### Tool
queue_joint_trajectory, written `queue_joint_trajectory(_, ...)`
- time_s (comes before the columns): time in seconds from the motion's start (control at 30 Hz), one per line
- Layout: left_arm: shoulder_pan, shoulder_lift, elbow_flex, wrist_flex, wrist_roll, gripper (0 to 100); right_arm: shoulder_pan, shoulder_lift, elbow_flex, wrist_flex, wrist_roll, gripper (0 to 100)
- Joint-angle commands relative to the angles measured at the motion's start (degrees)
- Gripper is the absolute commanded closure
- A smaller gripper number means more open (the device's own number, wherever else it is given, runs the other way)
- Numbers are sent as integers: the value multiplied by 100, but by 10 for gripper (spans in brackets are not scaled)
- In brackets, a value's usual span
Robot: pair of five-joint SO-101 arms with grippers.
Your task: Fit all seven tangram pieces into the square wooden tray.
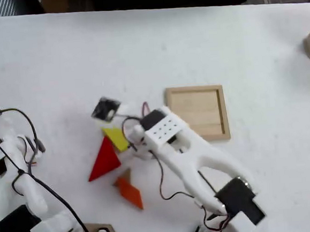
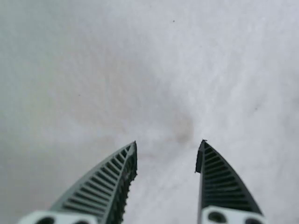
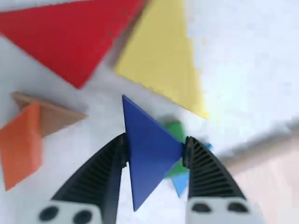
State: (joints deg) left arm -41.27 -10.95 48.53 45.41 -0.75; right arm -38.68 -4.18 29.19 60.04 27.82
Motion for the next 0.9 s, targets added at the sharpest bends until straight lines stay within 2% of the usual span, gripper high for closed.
queue_joint_trajectory(0.0,127,13,-273,0,-123,789,637,-505,-35,13,-246,940)
queue_joint_trajectory(0.1,127,13,-273,0,-123,789,1209,-549,-70,-127,-290,940)
queue_joint_trajectory(0.37,127,13,-273,0,-123,789,2571,-505,-62,-901,-1002,940)
queue_joint_trajectory(0.63,101,13,-264,0,-132,789,3002,251,-132,-1587,-1301,939)
queue_joint_trajectory(0.87,40,13,-255,0,-132,789,3029,1138,-1073,-884,-1284,933)
